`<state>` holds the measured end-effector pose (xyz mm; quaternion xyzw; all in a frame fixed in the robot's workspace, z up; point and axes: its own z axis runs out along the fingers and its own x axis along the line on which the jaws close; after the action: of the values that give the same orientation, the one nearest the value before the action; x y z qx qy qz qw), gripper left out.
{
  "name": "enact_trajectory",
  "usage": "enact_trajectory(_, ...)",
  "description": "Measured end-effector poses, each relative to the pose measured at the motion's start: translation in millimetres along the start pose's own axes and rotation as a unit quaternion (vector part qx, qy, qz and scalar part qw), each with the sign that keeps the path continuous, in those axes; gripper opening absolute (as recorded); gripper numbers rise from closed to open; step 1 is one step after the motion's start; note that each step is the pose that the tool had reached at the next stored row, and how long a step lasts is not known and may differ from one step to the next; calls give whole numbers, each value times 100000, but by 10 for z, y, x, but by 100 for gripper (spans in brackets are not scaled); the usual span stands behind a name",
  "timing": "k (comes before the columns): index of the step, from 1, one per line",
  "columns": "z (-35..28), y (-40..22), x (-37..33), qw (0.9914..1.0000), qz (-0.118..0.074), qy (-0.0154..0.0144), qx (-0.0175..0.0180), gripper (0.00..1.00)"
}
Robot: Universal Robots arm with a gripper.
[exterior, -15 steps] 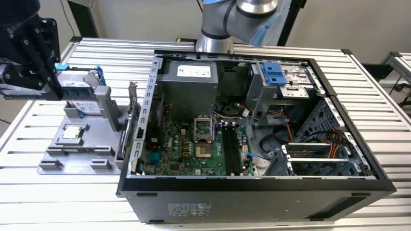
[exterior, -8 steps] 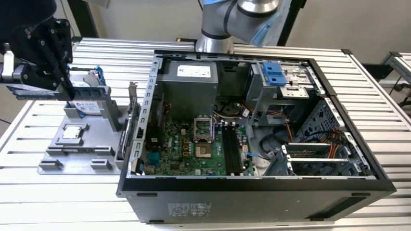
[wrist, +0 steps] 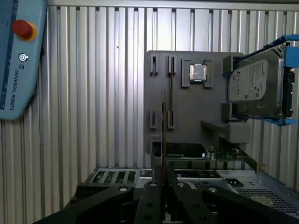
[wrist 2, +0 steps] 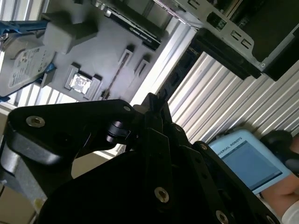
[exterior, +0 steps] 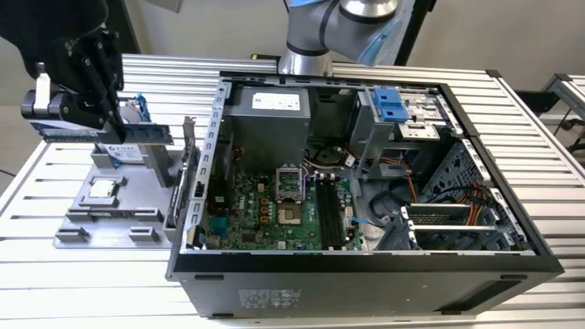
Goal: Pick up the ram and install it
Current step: 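Pick up the ram and move it above insertion slot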
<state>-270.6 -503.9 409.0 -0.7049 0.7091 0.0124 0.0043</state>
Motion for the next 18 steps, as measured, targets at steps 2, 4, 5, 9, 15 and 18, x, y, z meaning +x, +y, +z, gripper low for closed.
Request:
enact_trajectory(2,-1,-53,0,100000,-6,0,0,0)
enact_trajectory(4,-1,-103,0,100000,-9,2,-3,0)
enact_trajectory(5,-2,-128,0,100000,-10,2,-1,0)
enact_trajectory(9,-2,-230,-1,100000,-16,-1,2,0)
enact_trajectory(15,-4,-380,-1,100000,-35,-1,-1,0)
enact_trajectory(18,-6,-455,-1,100000,-49,2,-3,0)
